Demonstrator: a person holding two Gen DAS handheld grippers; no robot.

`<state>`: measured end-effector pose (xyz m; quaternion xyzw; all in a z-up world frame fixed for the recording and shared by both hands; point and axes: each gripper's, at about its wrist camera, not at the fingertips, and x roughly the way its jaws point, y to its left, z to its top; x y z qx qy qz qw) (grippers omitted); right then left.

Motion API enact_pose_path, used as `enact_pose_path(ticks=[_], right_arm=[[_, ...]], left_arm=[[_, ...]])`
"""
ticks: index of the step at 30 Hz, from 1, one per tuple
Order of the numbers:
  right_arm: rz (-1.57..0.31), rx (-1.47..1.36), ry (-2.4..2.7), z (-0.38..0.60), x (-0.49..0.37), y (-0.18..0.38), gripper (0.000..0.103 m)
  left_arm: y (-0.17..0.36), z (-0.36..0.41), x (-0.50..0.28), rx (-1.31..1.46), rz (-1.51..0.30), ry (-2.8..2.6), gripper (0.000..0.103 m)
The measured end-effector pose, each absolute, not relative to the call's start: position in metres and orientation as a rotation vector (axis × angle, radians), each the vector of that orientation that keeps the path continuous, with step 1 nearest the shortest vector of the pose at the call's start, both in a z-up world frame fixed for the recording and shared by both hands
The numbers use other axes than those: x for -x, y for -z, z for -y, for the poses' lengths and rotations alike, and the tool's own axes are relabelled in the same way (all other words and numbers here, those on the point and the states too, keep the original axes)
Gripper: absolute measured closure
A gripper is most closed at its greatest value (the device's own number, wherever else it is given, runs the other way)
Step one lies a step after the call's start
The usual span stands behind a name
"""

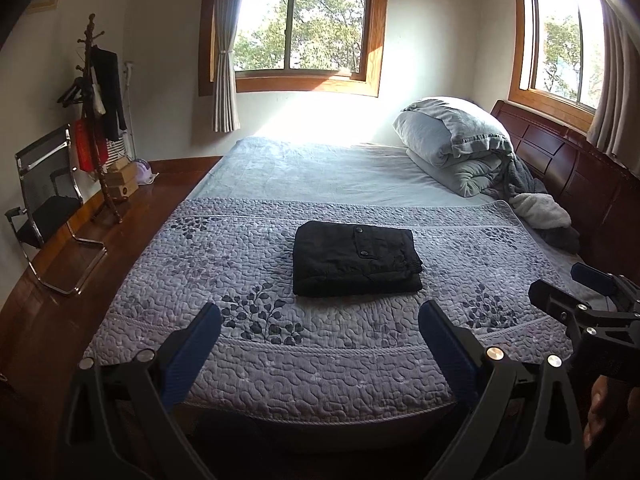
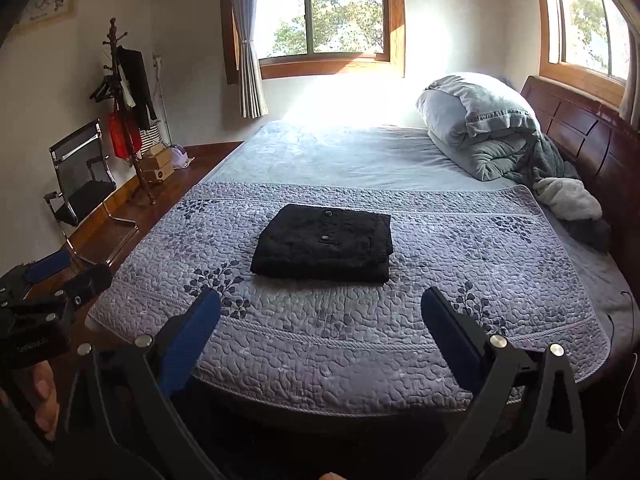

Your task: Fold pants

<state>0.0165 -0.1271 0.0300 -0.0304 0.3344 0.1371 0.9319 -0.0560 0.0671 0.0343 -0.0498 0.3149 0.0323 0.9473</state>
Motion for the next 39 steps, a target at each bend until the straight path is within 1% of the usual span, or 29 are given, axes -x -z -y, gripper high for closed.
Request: enact_pose_path(ticks=[6, 39], right_arm=[[-0.695, 0.061, -0.28, 0.127, -0.018, -0.026, 0.003], [-0.718, 0.053, -0.306, 0.121, -0.027, -0.018, 0.003]], left_arm=[[-0.031, -0.062, 0.048, 0.097, -0.67, -0.04, 0.004], [-0.033, -0.065, 0.041, 0.118, -0.691, -0.068, 0.004]])
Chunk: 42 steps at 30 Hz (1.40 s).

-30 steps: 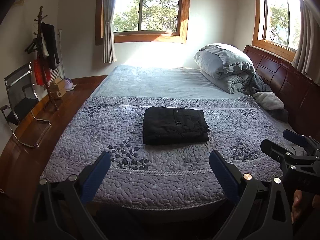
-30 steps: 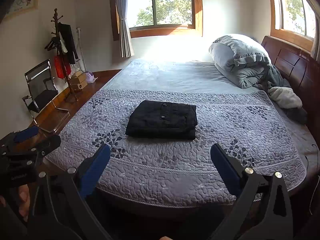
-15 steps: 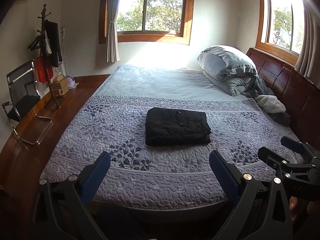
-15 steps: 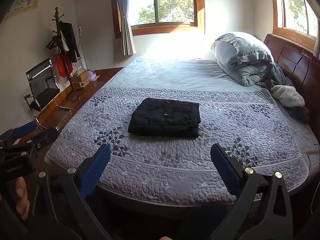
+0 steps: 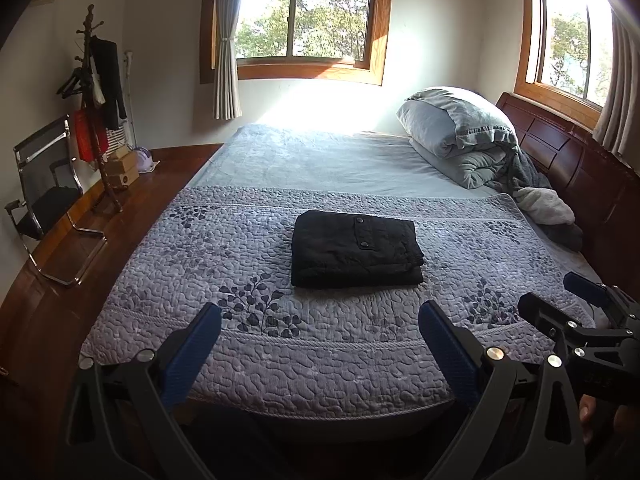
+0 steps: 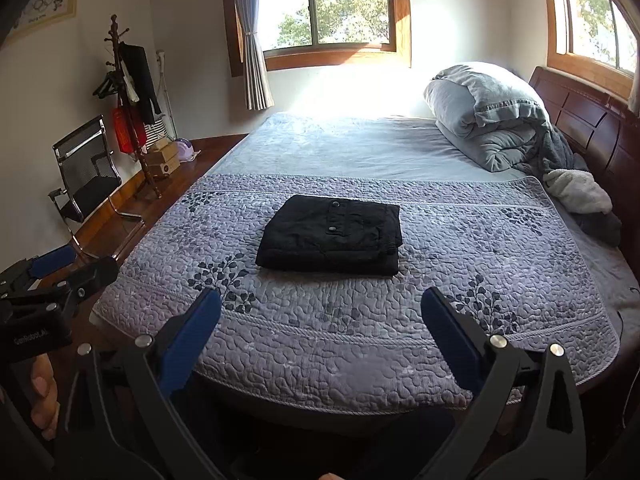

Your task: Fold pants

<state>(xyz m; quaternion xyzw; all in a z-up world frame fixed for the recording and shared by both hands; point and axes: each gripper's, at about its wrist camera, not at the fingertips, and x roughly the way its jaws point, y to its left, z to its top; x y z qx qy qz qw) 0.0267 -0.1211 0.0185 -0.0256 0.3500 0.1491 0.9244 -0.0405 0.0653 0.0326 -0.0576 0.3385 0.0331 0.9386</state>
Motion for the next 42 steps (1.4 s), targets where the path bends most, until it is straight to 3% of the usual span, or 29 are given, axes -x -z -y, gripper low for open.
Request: enact_pose_path(ticks=[42], right_arm=[[-0.736, 0.041, -0.287, 0.125, -0.029, -0.008, 0.003]], left_arm=[[-0.037, -0.056, 0.04, 0.093, -0.638, -0.056, 0.004]])
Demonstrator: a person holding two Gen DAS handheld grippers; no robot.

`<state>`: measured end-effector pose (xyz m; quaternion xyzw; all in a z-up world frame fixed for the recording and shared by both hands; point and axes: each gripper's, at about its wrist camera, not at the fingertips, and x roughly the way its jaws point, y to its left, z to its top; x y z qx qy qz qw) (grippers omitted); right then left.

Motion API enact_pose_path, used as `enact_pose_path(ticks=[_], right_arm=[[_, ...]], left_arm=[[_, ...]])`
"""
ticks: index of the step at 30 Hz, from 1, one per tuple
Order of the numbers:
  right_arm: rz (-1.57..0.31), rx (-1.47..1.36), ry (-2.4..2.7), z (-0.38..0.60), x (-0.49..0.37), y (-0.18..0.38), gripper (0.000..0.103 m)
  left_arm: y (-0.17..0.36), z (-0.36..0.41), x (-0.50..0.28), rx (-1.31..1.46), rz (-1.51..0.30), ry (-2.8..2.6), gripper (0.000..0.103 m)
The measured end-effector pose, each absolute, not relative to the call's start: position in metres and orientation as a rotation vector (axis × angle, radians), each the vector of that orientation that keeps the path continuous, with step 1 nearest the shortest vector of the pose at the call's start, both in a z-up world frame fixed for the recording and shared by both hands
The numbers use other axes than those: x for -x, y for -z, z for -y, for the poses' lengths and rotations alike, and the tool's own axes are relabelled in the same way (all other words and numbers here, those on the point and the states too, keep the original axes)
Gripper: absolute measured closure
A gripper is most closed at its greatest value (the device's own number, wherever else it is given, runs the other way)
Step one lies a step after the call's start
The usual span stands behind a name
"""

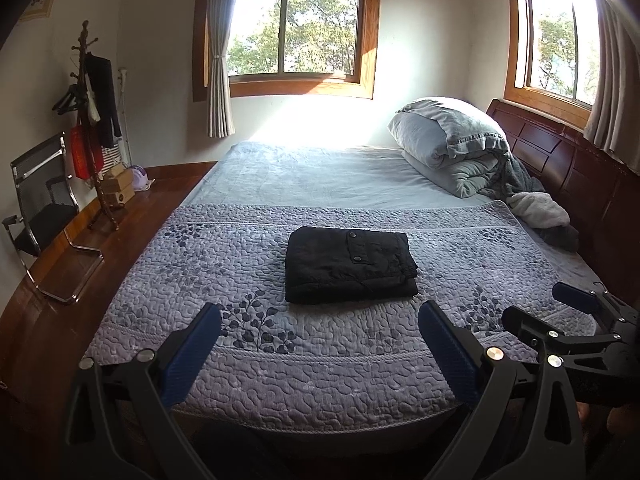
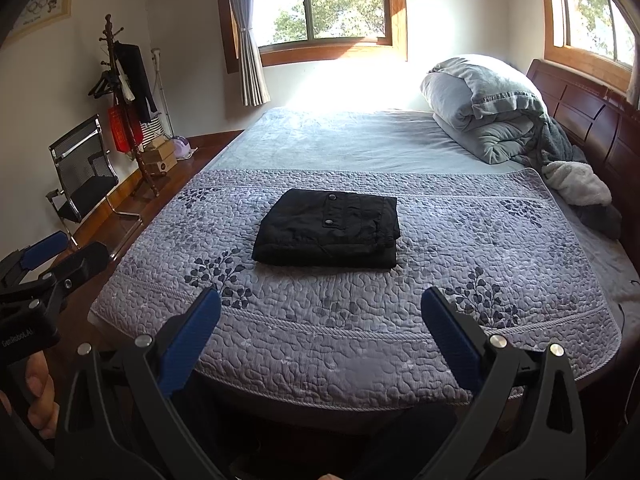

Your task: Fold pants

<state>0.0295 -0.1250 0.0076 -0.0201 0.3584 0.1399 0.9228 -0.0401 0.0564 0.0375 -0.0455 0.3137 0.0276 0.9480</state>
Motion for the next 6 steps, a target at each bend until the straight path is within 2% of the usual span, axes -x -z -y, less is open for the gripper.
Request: enact_pose_path(ticks=[6], right_arm=[[-0.73, 0.041, -0.283, 0.1258, -0.0296, -0.0095, 0.003]], left_arm=[[-0.0361, -0.0636, 0.0407, 0.111, -0.657, -0.077, 0.004]])
